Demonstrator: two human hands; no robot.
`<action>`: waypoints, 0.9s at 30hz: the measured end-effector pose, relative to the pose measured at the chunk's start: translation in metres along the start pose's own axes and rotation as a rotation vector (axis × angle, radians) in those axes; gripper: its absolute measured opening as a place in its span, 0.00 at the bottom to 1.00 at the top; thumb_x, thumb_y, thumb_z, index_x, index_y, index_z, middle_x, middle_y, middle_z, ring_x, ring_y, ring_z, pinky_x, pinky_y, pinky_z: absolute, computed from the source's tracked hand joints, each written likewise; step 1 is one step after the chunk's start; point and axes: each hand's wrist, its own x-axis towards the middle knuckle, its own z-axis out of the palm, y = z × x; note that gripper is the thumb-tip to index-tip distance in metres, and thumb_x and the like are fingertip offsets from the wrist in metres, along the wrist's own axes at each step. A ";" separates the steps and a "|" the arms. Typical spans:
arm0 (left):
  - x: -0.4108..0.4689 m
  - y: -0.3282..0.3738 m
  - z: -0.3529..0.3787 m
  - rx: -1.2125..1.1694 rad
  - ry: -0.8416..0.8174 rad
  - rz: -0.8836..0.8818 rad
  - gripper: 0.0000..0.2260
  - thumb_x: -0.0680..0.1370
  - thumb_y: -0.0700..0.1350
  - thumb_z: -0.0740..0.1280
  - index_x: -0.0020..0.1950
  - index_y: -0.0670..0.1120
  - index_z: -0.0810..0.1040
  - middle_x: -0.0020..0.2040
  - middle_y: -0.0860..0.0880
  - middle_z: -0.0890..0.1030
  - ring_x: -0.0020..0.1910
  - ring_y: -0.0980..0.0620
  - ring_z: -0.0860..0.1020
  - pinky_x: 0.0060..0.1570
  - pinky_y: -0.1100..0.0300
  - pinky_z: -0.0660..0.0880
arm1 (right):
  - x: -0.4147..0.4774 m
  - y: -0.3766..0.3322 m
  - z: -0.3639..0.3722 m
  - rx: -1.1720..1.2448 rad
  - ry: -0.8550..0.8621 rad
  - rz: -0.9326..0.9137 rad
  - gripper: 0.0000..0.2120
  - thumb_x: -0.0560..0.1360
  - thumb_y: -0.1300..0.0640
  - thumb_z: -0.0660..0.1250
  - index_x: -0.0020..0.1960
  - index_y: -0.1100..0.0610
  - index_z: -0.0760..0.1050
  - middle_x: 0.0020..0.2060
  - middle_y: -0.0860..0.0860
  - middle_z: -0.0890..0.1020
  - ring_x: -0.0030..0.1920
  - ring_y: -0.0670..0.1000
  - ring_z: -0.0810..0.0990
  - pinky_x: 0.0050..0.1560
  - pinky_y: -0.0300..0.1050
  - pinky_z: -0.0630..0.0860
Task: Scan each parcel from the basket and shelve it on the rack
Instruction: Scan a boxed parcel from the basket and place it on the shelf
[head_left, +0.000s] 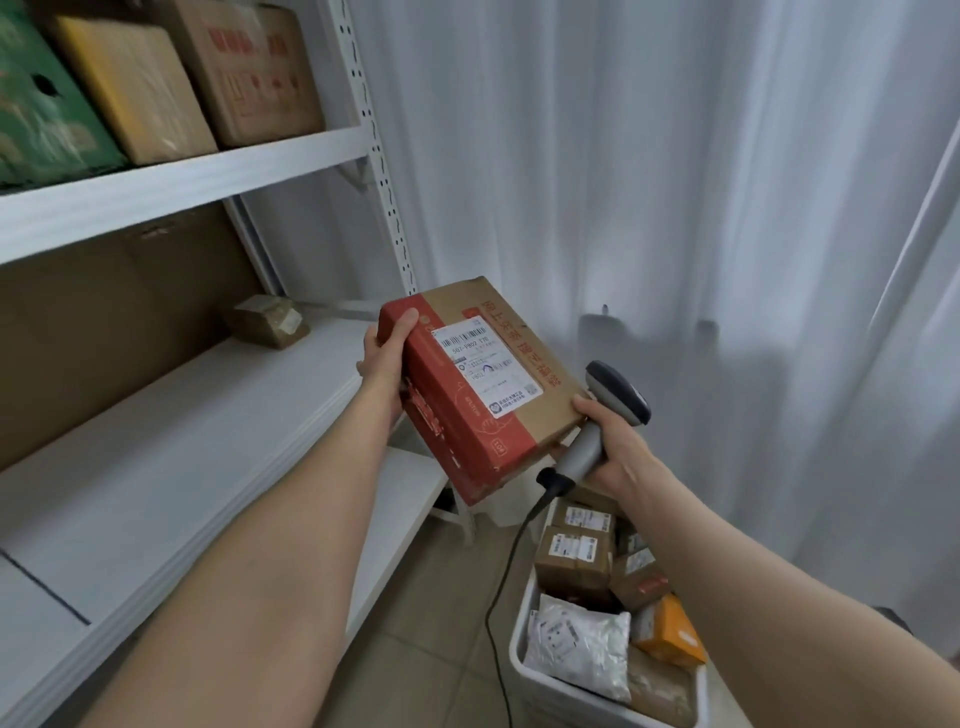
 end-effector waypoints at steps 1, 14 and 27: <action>-0.003 0.000 -0.005 -0.019 -0.022 0.002 0.34 0.70 0.61 0.71 0.71 0.53 0.62 0.64 0.45 0.74 0.57 0.45 0.78 0.56 0.44 0.76 | -0.004 0.006 0.007 -0.001 -0.008 -0.005 0.15 0.72 0.64 0.73 0.56 0.57 0.74 0.48 0.58 0.85 0.53 0.59 0.83 0.58 0.61 0.78; -0.042 -0.030 -0.071 0.078 -0.207 -0.161 0.23 0.69 0.54 0.73 0.61 0.61 0.68 0.50 0.51 0.82 0.48 0.48 0.81 0.41 0.45 0.78 | -0.037 0.062 0.054 -0.343 0.196 -0.195 0.11 0.73 0.59 0.72 0.52 0.57 0.74 0.43 0.54 0.80 0.45 0.55 0.80 0.48 0.53 0.79; -0.061 -0.074 -0.100 0.198 -0.292 -0.094 0.32 0.69 0.47 0.75 0.70 0.58 0.66 0.53 0.51 0.81 0.46 0.51 0.83 0.31 0.61 0.78 | -0.090 0.075 0.080 -0.717 -0.104 -0.194 0.08 0.76 0.62 0.66 0.53 0.64 0.75 0.32 0.55 0.77 0.27 0.50 0.73 0.30 0.43 0.73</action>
